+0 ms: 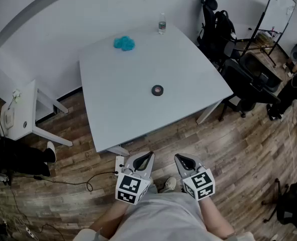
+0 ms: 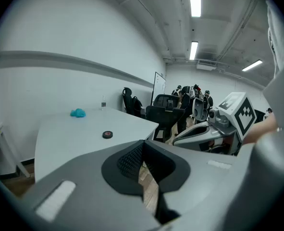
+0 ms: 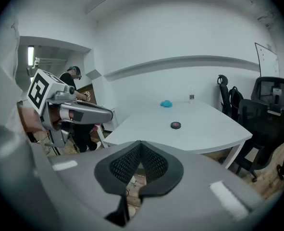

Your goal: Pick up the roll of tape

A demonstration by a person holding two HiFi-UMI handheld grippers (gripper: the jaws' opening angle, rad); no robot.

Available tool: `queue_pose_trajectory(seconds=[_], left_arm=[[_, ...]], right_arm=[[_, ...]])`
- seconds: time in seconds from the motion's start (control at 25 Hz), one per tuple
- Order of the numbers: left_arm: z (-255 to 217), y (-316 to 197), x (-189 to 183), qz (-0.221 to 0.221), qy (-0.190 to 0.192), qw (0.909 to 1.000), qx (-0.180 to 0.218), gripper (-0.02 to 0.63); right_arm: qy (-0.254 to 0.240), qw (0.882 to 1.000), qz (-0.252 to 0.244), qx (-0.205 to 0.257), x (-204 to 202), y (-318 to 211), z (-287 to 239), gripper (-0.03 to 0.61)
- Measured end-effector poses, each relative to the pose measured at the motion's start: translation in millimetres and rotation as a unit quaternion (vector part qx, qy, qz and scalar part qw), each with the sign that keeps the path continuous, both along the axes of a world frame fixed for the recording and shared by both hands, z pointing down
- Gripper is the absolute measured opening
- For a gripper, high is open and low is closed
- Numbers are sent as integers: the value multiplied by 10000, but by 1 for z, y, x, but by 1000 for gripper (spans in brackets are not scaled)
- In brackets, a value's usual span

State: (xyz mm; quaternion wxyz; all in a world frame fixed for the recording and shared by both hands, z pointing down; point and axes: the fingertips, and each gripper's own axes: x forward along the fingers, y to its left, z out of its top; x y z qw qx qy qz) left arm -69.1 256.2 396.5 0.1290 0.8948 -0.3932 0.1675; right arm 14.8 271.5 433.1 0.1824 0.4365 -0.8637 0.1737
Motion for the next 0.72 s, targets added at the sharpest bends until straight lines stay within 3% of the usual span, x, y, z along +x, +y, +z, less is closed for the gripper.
queue_pose_trajectory(seconds=[0.72], left_arm=[[-5,-8,-30,154,64,9999,27,18]], right_arm=[[-114,9996,192,-152,-28,-10,0,6]])
